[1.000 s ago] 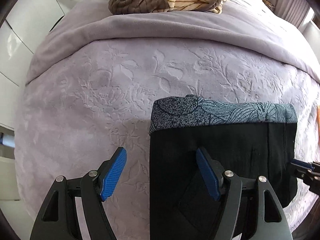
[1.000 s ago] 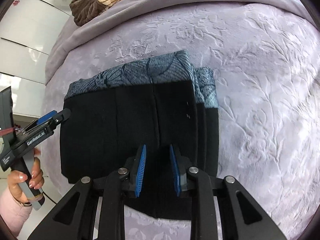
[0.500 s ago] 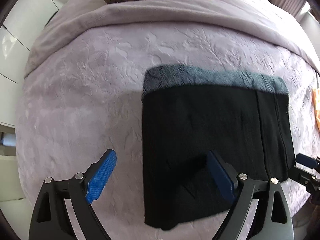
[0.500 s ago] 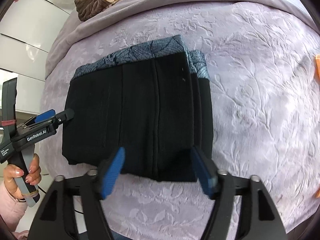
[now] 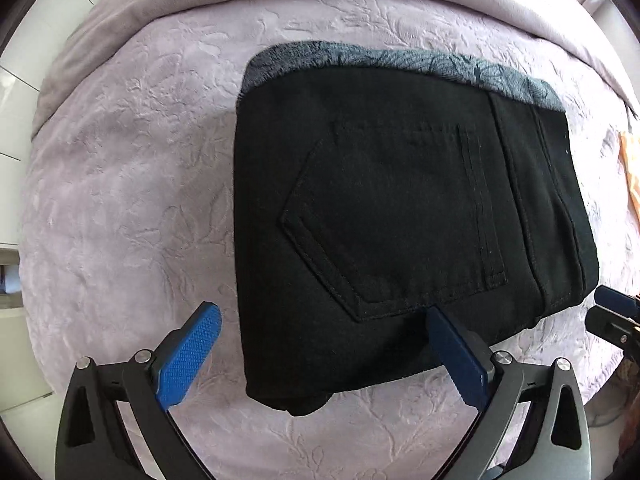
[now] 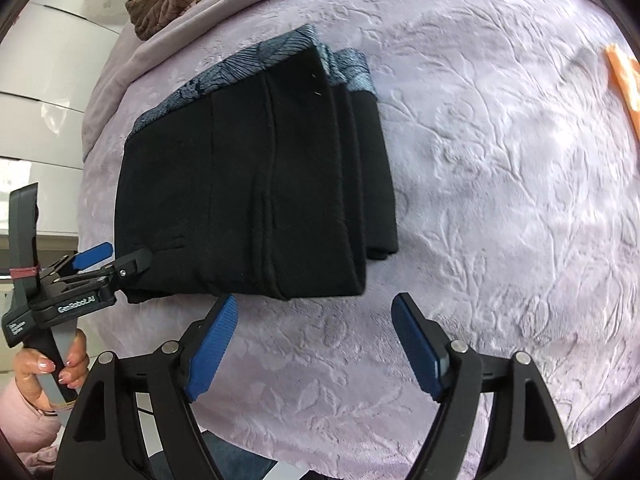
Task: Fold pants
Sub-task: 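Move the open right gripper to the waistband end of the folded pants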
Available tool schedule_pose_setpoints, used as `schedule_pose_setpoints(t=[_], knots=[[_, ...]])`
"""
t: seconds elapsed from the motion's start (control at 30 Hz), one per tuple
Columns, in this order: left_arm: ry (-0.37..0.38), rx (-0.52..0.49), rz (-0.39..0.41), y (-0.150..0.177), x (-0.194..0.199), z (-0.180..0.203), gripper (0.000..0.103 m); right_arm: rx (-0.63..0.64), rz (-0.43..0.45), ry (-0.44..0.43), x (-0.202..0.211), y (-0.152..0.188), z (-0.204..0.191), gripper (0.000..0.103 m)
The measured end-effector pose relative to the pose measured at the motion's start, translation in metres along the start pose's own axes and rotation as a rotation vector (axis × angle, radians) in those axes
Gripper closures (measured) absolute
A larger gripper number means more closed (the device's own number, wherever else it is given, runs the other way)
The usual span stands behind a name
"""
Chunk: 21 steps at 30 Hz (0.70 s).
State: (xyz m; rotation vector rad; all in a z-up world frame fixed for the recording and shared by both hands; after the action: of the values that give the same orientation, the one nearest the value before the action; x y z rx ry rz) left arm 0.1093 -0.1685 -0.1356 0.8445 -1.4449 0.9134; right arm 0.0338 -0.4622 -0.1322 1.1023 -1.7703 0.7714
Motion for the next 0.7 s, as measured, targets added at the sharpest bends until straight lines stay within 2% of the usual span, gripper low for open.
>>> schedule_pose_setpoints(t=[0.47, 0.7], knots=[[0.015, 0.025, -0.044, -0.004, -0.019, -0.006, 0.000, -0.066, 0.000, -0.094, -0.003, -0.008, 0.022, 0.019], [0.030, 0.037, -0.068, -0.005, -0.041, -0.015, 0.000, -0.061, -0.016, -0.101, -0.007, -0.015, 0.026, 0.018]])
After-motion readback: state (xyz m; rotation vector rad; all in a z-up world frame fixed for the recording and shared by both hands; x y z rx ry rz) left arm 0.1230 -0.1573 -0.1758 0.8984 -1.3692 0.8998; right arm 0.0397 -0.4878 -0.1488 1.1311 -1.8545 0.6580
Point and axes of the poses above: each gripper's, at about its wrist camera, not at the fingertips, and x roughly against the way its jaws point, z to its right, y to its underside, the point moved 2 cm from there along -x, roughly the way its jaws point, and after that the axes turned 3 degrees about -z, right-handed, at the moved point
